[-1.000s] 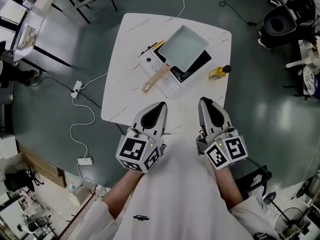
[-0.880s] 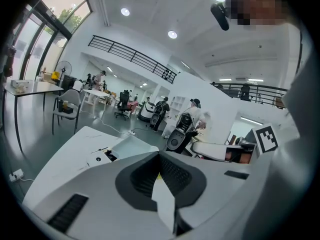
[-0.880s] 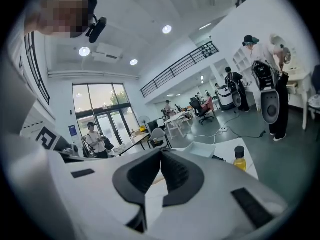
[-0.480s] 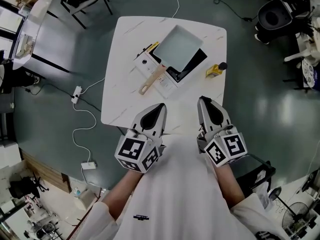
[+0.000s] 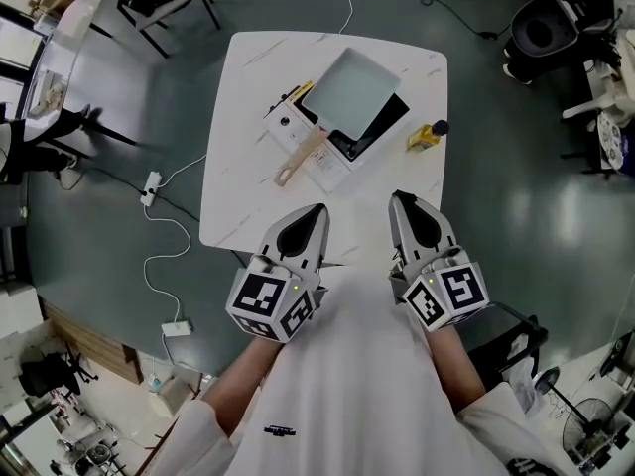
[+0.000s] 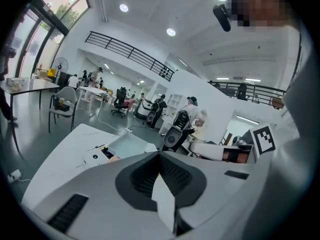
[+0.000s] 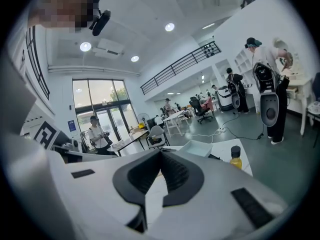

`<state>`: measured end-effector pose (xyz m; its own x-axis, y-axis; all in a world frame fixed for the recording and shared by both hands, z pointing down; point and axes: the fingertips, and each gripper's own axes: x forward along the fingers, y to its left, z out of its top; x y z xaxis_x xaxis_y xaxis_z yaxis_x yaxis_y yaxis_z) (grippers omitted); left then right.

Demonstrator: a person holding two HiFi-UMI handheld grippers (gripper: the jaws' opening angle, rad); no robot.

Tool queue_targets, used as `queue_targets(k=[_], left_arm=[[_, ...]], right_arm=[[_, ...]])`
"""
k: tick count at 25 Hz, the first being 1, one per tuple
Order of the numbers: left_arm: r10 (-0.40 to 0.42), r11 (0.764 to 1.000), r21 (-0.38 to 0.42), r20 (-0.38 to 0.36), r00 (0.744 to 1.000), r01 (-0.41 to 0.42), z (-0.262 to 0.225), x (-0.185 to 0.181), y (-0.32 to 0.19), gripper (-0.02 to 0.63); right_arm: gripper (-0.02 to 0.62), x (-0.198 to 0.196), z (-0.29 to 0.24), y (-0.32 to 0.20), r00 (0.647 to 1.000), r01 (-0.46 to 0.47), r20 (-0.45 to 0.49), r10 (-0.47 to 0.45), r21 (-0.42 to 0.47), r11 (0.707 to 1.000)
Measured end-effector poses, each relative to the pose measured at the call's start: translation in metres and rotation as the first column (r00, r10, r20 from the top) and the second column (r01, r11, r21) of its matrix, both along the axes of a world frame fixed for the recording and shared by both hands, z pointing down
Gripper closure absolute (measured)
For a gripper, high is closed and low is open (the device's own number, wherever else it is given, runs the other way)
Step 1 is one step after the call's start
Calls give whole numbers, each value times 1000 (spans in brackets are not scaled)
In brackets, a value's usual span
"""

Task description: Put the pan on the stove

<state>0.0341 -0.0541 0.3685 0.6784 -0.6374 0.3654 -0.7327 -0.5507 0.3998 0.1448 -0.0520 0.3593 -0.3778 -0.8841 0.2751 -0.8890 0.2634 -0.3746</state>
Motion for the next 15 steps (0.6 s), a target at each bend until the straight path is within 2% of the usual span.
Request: queue_targets(k=[5, 15], left_arm=[[8, 1000, -5, 0, 1000, -8, 2, -2, 2, 606], [5, 1000, -6, -11, 1000, -6, 1, -3, 5, 606]], right_arm=[[591, 3, -1, -1, 999, -28, 35, 28, 1, 1000], [591, 4, 1, 1, 999, -43, 13, 43, 9, 999]])
